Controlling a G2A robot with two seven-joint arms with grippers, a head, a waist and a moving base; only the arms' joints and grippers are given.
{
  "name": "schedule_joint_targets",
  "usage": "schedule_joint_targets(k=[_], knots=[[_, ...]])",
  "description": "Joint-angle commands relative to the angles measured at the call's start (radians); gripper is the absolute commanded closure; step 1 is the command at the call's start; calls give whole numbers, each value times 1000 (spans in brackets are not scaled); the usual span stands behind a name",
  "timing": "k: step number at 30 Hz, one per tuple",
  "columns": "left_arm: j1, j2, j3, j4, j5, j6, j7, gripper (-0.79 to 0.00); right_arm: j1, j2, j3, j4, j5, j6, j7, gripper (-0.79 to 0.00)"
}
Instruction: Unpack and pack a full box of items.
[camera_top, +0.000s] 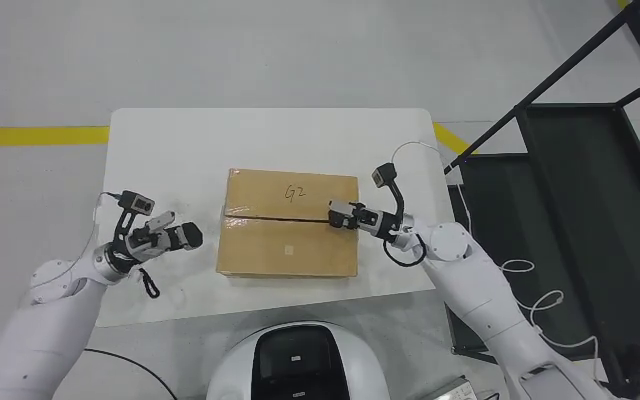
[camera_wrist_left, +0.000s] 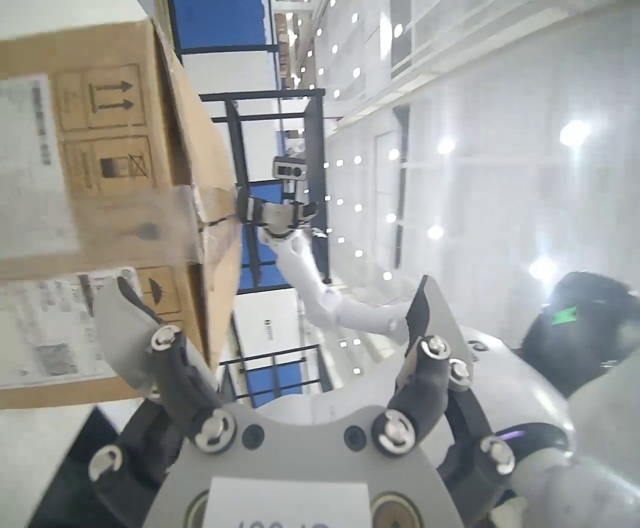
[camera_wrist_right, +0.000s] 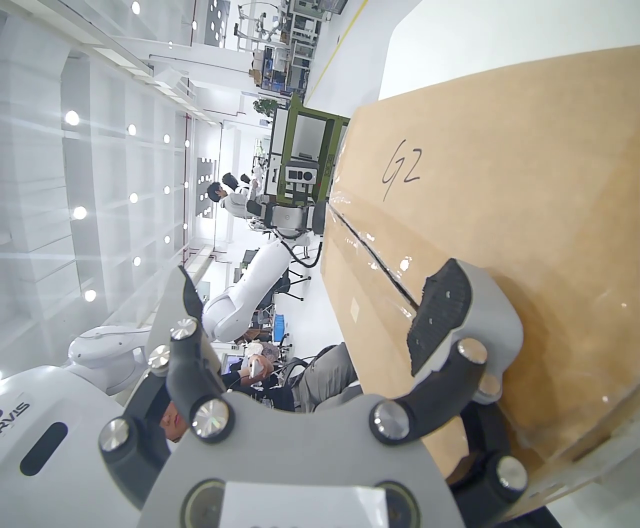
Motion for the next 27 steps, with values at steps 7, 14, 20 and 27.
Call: schedule_joint_targets(k=[7,14,20,27], knots=[[17,-23,2,34,-295,326,-3,-785,1,-2,0,10,-2,-11,-8,-785],[20,-35,26,38,-339,407,12,-785,-8,-2,4,6,-5,-13,-12,-785],[20,-35,26,38,-339,407,12,-785,-10,-3,5,2,-10,-11,-9,-785],[43,-42,43,-10,-312,444,111,-785,-10,-3,6,4,-13,-11,-8,-785]])
